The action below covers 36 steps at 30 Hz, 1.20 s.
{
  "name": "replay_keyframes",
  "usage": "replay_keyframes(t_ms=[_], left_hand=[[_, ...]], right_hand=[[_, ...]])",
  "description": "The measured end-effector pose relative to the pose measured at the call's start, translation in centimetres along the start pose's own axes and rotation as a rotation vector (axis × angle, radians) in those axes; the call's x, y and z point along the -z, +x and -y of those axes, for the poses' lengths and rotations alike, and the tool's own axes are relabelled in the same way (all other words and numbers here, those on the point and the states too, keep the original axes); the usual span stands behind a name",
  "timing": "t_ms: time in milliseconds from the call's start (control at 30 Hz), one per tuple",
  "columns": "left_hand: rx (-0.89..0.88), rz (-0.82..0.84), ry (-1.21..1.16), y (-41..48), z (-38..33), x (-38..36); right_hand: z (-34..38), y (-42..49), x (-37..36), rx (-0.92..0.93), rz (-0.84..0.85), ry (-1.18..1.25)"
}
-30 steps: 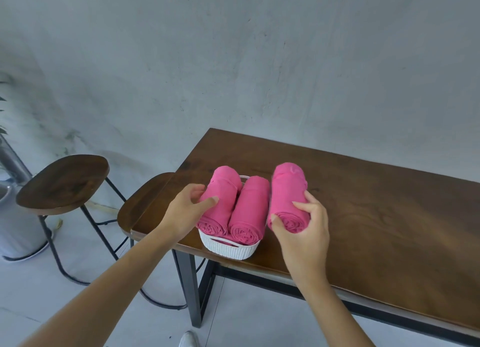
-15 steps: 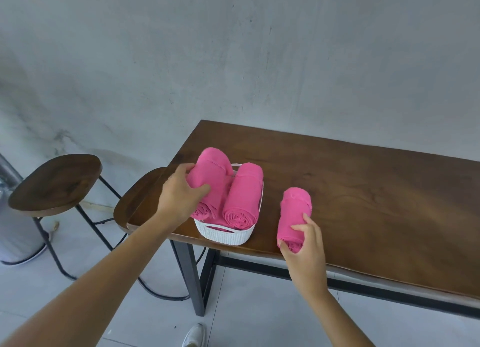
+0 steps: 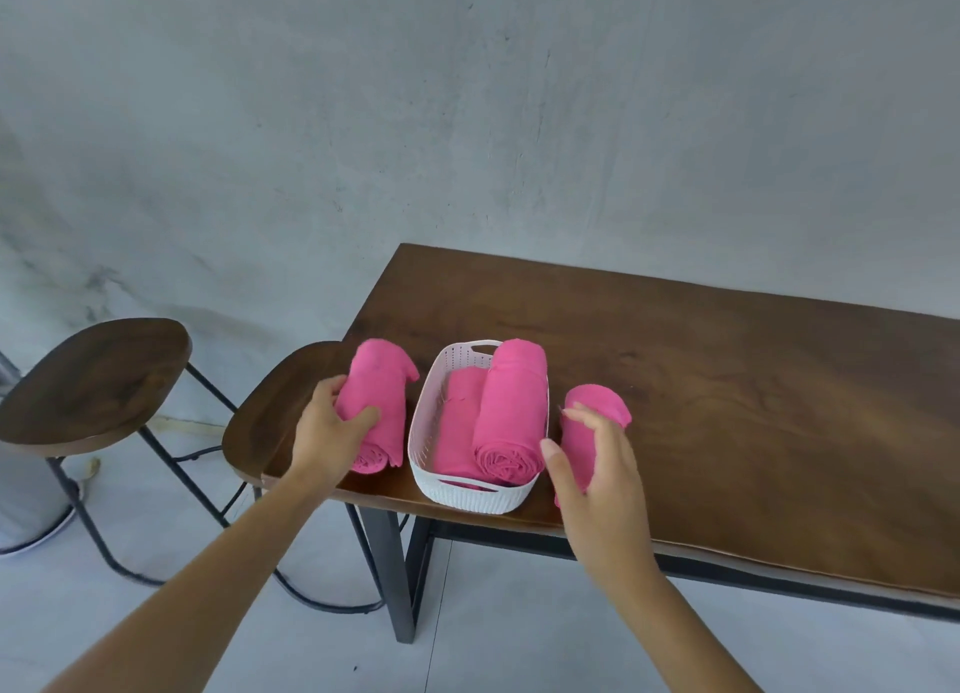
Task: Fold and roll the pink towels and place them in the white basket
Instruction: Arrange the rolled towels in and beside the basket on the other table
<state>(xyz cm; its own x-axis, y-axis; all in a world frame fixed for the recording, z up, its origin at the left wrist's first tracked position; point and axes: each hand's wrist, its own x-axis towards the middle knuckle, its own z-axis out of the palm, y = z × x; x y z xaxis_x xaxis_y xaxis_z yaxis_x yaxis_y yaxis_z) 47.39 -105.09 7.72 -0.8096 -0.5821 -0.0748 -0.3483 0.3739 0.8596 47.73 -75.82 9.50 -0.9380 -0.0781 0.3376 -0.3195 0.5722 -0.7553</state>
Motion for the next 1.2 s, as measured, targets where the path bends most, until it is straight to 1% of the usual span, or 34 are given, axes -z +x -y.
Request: replay_keyframes(t_ms=[67,167,267,333,500,567,667,700,800,867,933,1067,1200], left_hand=[[-0.016,0.031,0.029,-0.1,1.1,-0.9],[-0.012,0.065,0.062,0.6,2.0,-1.2],[-0.029,0.097,0.112,1.7,2.6,-0.7],[-0.054,0.089,0.135,2.2,2.7,-0.1],[-0.141,0.075,0.167,2.9,1.9,1.2],[-0.211,0.048,0.193,2.5,1.1,1.5],[-0.381,-0.020,0.238,1.5,-0.4,1.6],[-0.417,-0.010,0.220,1.2,-1.0,1.5],[-0.501,0.124,0.161,0.6,-2.3,0.9],[-0.594,0.223,0.149,0.2,-2.7,0.0],[-0.639,0.304,0.167,-0.3,-3.1,-1.0],[-0.664,0.399,0.310,-1.2,-4.0,-3.4],[-0.529,0.442,0.515,-1.7,-5.1,-5.6]], right_hand=[[1.8,0.6,-1.0,0.025,0.051,-0.026],[3.4,1.1,-2.7,-0.012,0.095,-0.073],[4.4,1.3,-4.0,-0.140,0.154,-0.140],[4.9,1.3,-4.8,-0.202,0.175,-0.198],[5.9,1.0,-6.3,-0.249,0.104,-0.298],[6.0,1.0,-6.6,-0.253,0.076,-0.306],[6.4,1.2,-6.8,-0.314,-0.018,-0.196],[6.5,1.3,-6.8,-0.339,-0.049,-0.153],[7.2,1.9,-5.9,-0.393,-0.110,-0.019],[7.4,2.1,-5.1,-0.417,-0.144,0.066],[7.2,2.2,-4.1,-0.428,-0.178,0.121],[6.7,2.2,-1.3,-0.411,-0.238,0.166],[5.6,1.6,1.1,-0.402,-0.258,0.200]])
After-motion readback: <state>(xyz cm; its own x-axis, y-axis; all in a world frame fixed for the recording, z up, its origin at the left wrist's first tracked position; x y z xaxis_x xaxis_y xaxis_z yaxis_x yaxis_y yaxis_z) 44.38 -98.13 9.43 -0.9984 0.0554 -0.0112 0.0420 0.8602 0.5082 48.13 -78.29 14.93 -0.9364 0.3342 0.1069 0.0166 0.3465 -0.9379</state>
